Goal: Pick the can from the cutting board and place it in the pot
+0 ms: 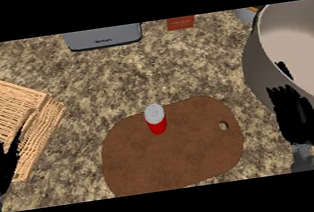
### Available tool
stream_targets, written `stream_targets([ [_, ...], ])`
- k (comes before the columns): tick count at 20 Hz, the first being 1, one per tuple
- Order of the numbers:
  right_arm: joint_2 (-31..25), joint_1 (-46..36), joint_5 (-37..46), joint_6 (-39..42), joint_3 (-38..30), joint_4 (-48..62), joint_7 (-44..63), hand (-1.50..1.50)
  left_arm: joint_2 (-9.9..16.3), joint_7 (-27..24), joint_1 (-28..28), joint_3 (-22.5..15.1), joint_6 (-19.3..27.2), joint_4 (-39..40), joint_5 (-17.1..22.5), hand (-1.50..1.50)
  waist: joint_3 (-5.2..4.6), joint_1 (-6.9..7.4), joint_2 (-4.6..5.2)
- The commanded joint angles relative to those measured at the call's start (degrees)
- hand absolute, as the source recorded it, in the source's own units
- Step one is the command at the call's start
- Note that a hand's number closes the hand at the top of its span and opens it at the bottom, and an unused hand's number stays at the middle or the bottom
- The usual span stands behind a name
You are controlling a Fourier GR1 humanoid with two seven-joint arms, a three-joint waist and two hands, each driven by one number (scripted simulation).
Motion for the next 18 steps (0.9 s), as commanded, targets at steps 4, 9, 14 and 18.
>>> stream_targets([
  [4,-5.3,-7.2,7.0,2.2,-0.4,-13.0,-12.1,1.5,-7.3,-7.3,-3.3,1.5,5.6,-6.9,0.3,0.0,-0.64,0.43,-0.67],
  [9,-9.5,-1.4,19.4,-14.1,-2.6,-12.4,-9.5,-1.5,-13.3,-12.0,-4.1,1.5,8.1,-11.2,2.0,0.0,-0.95,-0.93,-0.07],
  [14,-5.8,-1.6,24.8,-14.9,6.2,-21.5,-16.1,-1.5,-16.3,-14.2,-3.0,0.1,10.5,-11.7,0.7,0.0,-0.52,-0.29,0.17],
  [18,-5.6,1.6,32.1,-18.4,12.8,-26.7,-17.6,-1.5,-17.2,-15.9,-1.8,-0.5,11.8,-11.9,-0.5,0.0,-0.59,-0.56,0.35],
])
